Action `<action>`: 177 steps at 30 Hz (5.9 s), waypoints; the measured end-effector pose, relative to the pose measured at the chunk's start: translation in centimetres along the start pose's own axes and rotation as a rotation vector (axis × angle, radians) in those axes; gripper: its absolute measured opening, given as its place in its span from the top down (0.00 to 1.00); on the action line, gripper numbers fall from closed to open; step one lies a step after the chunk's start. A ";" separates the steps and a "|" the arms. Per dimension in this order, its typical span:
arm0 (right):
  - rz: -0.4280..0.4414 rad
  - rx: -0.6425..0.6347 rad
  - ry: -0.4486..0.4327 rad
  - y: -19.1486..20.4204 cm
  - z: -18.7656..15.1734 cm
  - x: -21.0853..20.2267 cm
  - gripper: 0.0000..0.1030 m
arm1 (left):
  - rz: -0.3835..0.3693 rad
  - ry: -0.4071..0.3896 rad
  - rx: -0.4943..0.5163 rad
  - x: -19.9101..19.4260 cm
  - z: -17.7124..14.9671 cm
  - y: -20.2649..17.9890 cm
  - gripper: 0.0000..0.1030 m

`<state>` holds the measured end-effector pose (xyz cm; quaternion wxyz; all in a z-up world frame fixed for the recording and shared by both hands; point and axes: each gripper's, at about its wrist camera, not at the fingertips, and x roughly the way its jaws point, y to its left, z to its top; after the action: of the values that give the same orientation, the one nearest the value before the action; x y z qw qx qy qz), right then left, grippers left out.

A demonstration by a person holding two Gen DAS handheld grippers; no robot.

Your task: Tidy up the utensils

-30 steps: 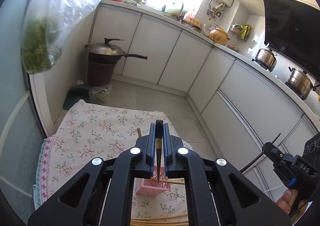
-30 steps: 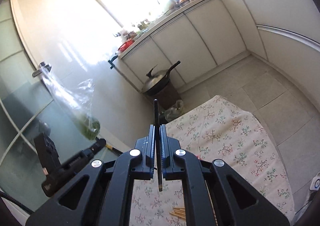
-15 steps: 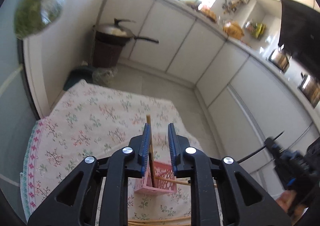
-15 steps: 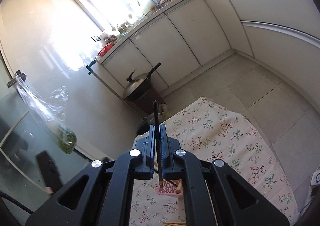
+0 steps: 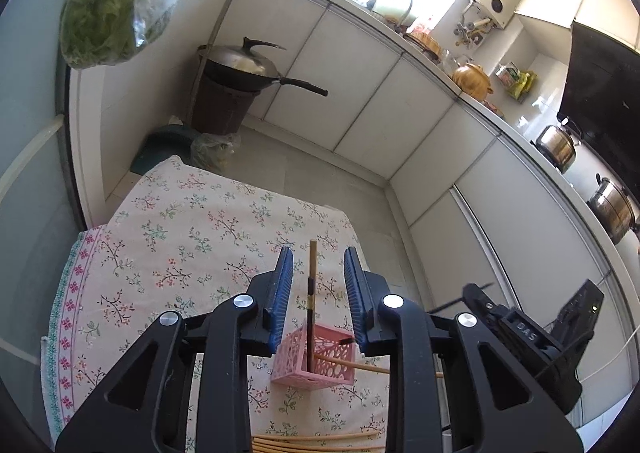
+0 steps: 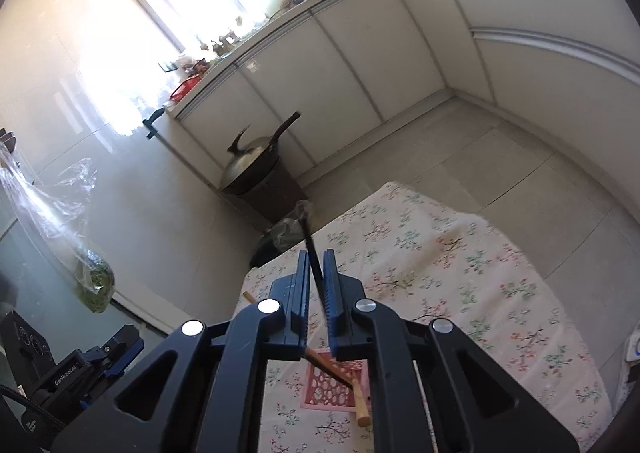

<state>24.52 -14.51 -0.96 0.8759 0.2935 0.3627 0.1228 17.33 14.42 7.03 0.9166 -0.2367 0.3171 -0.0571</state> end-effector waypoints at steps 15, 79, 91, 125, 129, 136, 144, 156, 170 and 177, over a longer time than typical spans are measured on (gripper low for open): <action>-0.154 -0.310 0.021 3.6 -3.6 -5.2 0.76 | 0.079 -0.059 0.237 -1.6 -3.3 -5.8 0.67; -0.356 -0.151 0.449 -10.5 -22.3 -15.3 0.08 | 0.096 0.842 0.803 18.7 -26.7 -10.8 0.45; -0.396 0.220 0.480 -16.1 -21.8 -13.6 0.08 | 0.123 0.689 0.947 18.7 -26.9 -9.2 0.89; -0.635 0.222 0.559 -12.9 -20.1 -0.7 0.57 | 0.010 0.155 0.721 -2.4 -13.6 -6.7 0.93; -0.628 0.258 0.546 -13.4 -20.0 -1.2 0.70 | 0.004 0.121 0.688 -3.8 -12.5 -5.8 0.93; -0.651 0.249 0.520 -13.0 -20.3 -0.5 0.78 | 0.024 0.097 0.605 -4.3 -10.8 -4.2 0.93; -0.504 0.389 0.404 -14.6 -19.9 -3.1 0.93 | 0.037 0.116 0.551 -3.4 -10.2 -3.0 0.93; -0.250 0.119 0.080 -6.5 -14.4 -12.7 0.93 | 0.040 0.096 0.483 -3.6 -9.5 -2.7 0.93; -0.067 -0.029 -0.148 1.3 -6.5 -19.8 0.93 | 0.040 -0.028 0.395 -5.7 -7.0 -3.7 0.93; -0.027 -0.022 -0.238 2.6 -2.2 -20.2 0.93 | 0.018 -0.091 0.341 -5.7 -4.4 -5.2 0.93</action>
<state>8.70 -20.16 10.78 0.9175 0.2915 0.2588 0.0793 10.33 9.55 9.58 0.9574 -0.0772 0.2629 -0.0911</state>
